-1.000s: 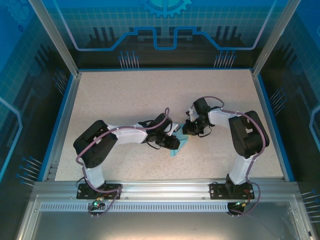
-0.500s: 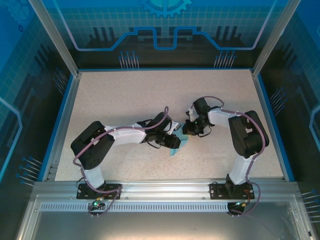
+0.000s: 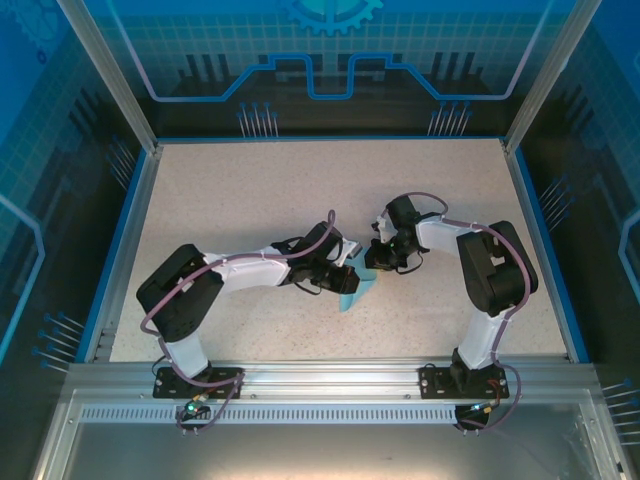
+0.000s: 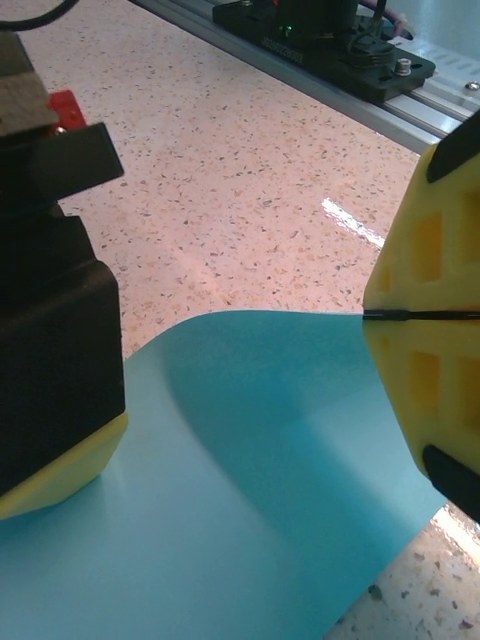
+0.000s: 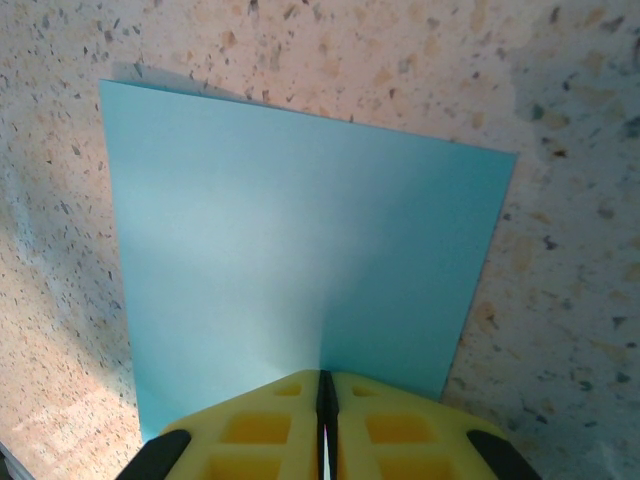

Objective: Fold a paper plane with a square sheet of paper (pick it up from the middle)
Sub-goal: Third fold the triangle at the center of the table.

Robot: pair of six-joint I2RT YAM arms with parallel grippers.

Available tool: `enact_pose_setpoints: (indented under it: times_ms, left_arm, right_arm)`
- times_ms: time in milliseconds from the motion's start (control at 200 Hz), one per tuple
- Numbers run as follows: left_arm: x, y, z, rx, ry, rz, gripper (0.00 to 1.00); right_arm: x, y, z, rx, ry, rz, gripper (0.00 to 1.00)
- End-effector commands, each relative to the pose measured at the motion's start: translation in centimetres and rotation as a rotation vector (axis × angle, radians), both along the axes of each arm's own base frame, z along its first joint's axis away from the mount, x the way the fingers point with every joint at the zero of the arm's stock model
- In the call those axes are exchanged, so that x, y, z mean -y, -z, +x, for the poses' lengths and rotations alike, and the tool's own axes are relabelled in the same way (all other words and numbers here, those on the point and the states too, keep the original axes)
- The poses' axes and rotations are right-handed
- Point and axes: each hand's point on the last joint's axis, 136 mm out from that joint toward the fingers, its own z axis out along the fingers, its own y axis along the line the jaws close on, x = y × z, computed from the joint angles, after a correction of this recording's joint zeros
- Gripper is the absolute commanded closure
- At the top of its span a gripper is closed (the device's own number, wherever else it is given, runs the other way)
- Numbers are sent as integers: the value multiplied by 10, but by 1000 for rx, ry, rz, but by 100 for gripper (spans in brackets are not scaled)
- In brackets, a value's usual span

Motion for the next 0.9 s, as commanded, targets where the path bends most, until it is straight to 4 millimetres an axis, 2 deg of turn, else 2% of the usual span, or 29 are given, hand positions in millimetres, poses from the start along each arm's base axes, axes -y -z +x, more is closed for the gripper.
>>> enact_pose_setpoints:
  times_ms: [0, 95, 335, 595, 760, 895]
  left_arm:
    - [-10, -5, 5, 21, -17, 4, 93]
    - [-14, -2, 10, 13, -30, 4, 94]
    - [-10, 10, 14, -13, -9, 20, 97]
    - [-17, 22, 14, -23, -13, 55, 96]
    - [-19, 26, 16, -27, -14, 59, 95]
    - [-20, 30, 18, -30, -12, 68, 94]
  right_arm:
    - [0, 14, -14, -55, -30, -43, 88]
    - [-1, 12, -13, -52, -30, -37, 88]
    - [-6, 1, -9, -33, -28, -3, 87]
    - [-8, -9, -7, -16, -27, 5, 84]
    - [-9, -30, -3, 35, -19, 26, 81]
    - [0, -48, -4, 88, 8, 6, 77]
